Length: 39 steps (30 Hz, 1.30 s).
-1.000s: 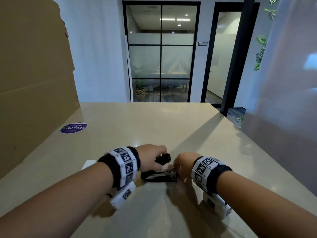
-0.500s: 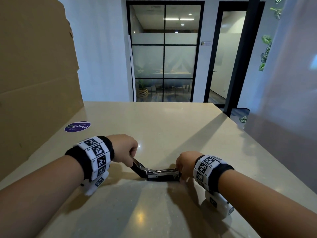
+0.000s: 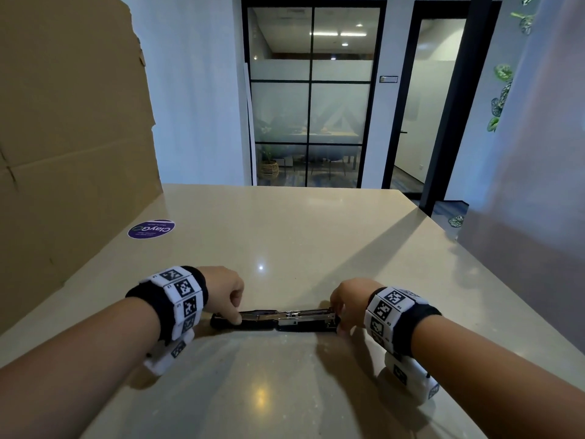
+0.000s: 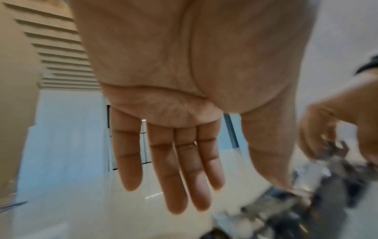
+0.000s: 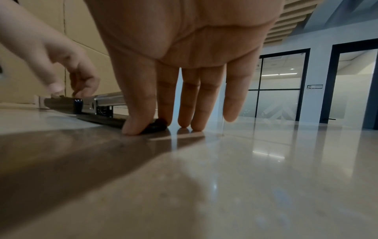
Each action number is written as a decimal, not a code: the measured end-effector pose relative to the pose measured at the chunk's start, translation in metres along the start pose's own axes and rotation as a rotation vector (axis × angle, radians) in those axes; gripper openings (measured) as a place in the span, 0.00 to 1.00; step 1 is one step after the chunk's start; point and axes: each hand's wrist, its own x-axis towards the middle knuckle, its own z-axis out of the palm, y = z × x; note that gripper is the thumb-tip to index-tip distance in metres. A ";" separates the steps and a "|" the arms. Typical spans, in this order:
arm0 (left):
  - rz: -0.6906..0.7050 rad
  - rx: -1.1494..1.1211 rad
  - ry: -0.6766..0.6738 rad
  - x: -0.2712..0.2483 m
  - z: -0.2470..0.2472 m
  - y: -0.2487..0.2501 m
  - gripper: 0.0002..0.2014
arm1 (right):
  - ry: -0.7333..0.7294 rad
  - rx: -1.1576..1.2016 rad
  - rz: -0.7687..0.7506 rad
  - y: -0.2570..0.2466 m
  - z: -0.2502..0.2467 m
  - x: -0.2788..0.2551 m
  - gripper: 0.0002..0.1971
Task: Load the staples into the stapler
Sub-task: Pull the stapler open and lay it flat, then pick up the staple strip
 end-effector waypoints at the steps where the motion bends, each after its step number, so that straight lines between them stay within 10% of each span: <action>1: -0.014 -0.016 0.040 -0.001 -0.004 -0.006 0.16 | 0.001 -0.001 -0.002 0.000 0.000 0.000 0.15; 5: -0.184 0.044 0.170 -0.006 -0.018 -0.038 0.16 | 0.000 -0.008 -0.008 0.000 0.000 -0.002 0.16; 12: -0.420 0.097 -0.057 0.005 0.003 -0.058 0.23 | -0.007 -0.035 -0.026 -0.001 -0.002 -0.006 0.17; 23: -0.252 0.100 -0.009 0.101 0.009 -0.048 0.21 | 0.009 -0.030 -0.031 0.001 0.000 -0.009 0.17; 33: 0.091 -0.161 0.083 0.063 -0.029 0.049 0.23 | -0.018 0.162 -0.029 0.010 -0.006 -0.011 0.22; 39: 0.240 -0.416 0.092 0.067 -0.025 0.057 0.21 | 0.251 0.417 -0.104 0.005 -0.026 -0.005 0.21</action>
